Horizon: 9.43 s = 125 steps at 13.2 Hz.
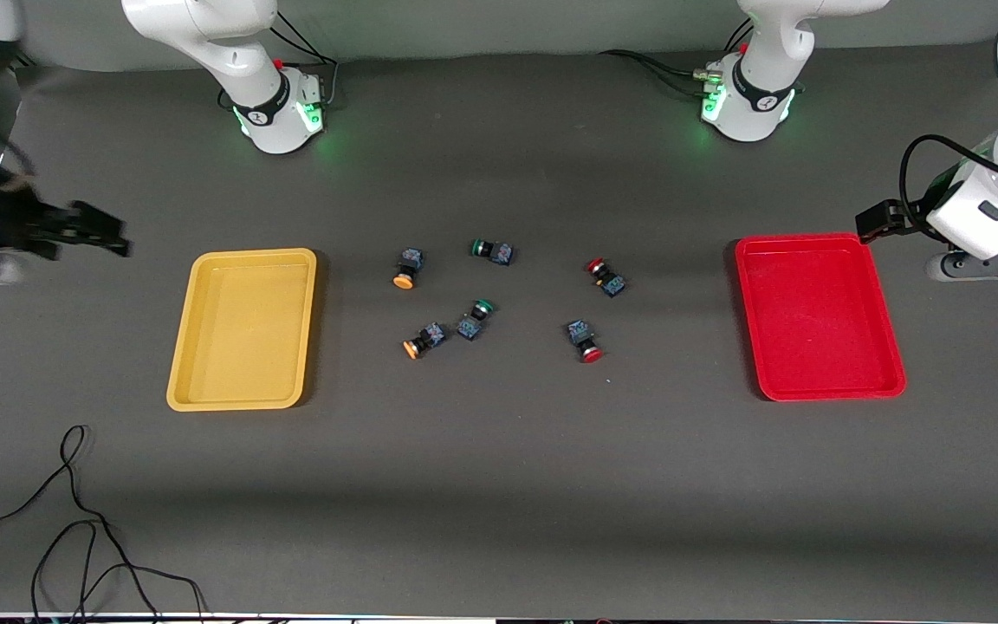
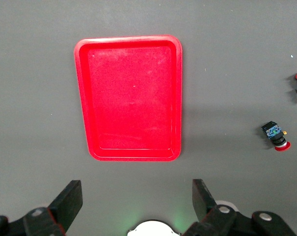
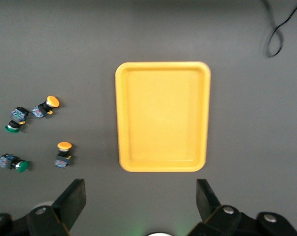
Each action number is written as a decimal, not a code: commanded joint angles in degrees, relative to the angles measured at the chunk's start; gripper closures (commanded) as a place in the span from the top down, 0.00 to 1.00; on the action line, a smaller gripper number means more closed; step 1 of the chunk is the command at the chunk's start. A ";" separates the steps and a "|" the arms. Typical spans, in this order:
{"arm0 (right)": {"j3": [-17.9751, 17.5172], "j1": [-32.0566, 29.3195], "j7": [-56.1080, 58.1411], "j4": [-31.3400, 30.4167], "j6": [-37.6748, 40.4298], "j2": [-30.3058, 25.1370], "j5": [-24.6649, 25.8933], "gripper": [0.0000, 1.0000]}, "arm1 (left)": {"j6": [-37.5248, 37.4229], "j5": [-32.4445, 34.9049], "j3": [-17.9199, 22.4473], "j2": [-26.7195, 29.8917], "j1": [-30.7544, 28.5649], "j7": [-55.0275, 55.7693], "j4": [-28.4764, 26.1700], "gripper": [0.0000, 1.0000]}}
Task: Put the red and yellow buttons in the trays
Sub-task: 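Move the right gripper from rest toward the yellow-capped buttons, then grasp a yellow button with the right gripper while the left gripper reaches a red button, then carry the yellow button to the yellow tray while the left gripper carries red, then lower both buttons into their trays and open both grippers, then grasp a second yellow button with the right gripper while the left grasps red, then place the yellow button in the yellow tray while the left places red, then open both grippers and lift them away from the trays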
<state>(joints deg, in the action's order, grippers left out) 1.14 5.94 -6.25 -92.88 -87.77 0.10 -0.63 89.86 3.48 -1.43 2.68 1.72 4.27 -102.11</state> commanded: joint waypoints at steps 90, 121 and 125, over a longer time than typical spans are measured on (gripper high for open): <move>38.48 59.19 -39.57 -9.43 -35.14 37.72 -38.66 0.05 | 8.69 -6.92 -9.38 -37.51 11.91 39.27 17.12 0.00; 71.07 58.20 23.48 -5.30 -8.23 32.78 -32.25 1.00 | 5.09 0.39 -10.61 3.98 -13.06 -1.19 -4.77 1.00; 74.44 59.28 18.31 3.74 -0.93 32.78 -29.97 1.00 | 3.48 -0.41 -10.43 6.02 -13.32 -4.10 -4.24 1.00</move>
<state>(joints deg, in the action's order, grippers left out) 74.79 65.36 15.99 -93.96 -92.38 32.38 -32.18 94.03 3.96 -12.33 7.85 -11.64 1.92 -105.88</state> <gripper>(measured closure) 0.000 0.000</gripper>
